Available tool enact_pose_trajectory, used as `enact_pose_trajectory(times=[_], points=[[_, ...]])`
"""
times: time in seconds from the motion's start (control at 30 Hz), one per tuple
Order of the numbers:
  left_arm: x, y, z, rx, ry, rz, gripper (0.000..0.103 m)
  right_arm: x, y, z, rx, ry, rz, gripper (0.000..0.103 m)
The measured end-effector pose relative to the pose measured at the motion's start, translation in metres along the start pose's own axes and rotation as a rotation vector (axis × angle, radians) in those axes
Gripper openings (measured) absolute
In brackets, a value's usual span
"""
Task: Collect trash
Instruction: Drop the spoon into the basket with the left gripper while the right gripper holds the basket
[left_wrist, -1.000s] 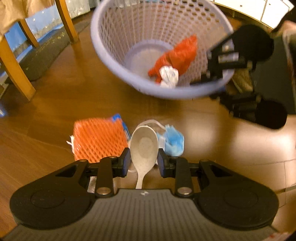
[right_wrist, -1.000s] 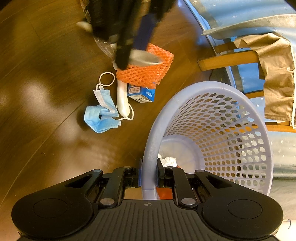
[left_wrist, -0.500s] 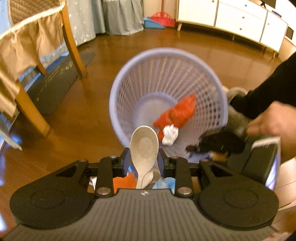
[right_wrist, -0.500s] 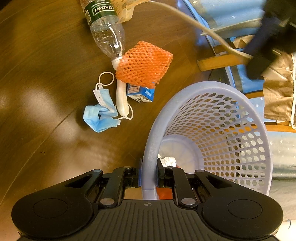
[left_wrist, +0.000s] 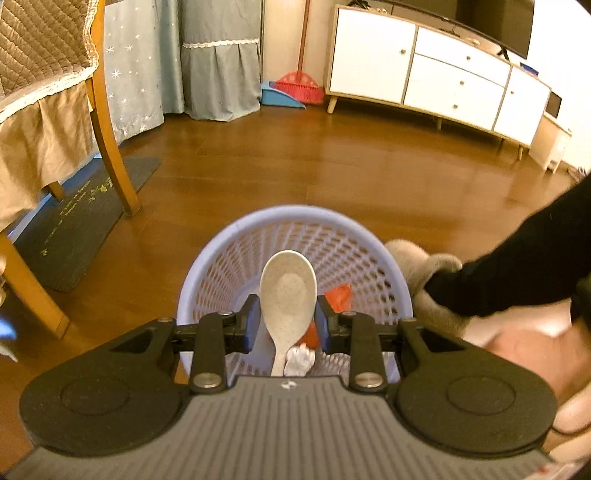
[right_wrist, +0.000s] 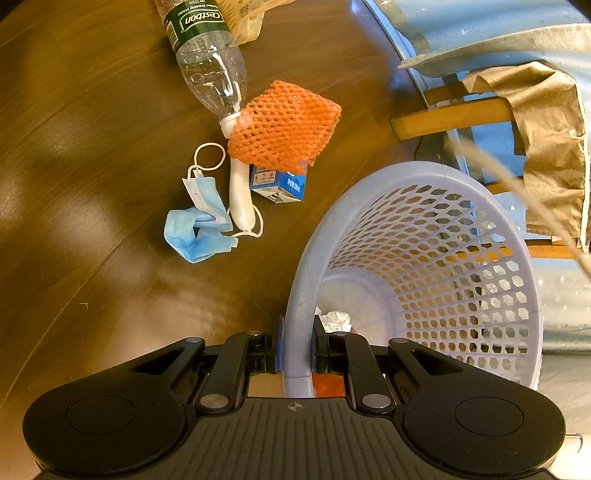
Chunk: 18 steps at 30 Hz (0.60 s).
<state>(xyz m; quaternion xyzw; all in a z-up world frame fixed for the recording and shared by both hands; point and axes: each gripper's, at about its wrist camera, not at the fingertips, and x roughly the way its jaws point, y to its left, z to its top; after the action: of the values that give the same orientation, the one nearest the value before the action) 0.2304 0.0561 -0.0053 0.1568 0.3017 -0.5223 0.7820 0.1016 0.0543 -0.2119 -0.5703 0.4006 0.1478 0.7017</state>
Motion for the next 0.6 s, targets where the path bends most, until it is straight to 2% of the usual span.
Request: enact_pose_trajectory(times=[0.1, 0.17, 0.23, 0.6], points=[[0.008, 0.001, 0.004, -0.017, -0.012, 0.025, 0.027, 0.001, -0.001, 0.0, 0.004, 0.001, 0.0, 0.01], [0.008, 0.003, 0.004, -0.026, -0.017, 0.04, 0.034, 0.001, -0.002, 0.0, 0.01, 0.001, 0.0, 0.01], [0.006, 0.007, 0.0, -0.033, -0.015, 0.047, 0.034, 0.002, -0.004, 0.0, 0.014, 0.001, -0.001, 0.01], [-0.027, 0.027, -0.049, -0.094, 0.035, 0.16, 0.034, 0.002, 0.0, 0.0, 0.006, -0.001, -0.003, 0.01]])
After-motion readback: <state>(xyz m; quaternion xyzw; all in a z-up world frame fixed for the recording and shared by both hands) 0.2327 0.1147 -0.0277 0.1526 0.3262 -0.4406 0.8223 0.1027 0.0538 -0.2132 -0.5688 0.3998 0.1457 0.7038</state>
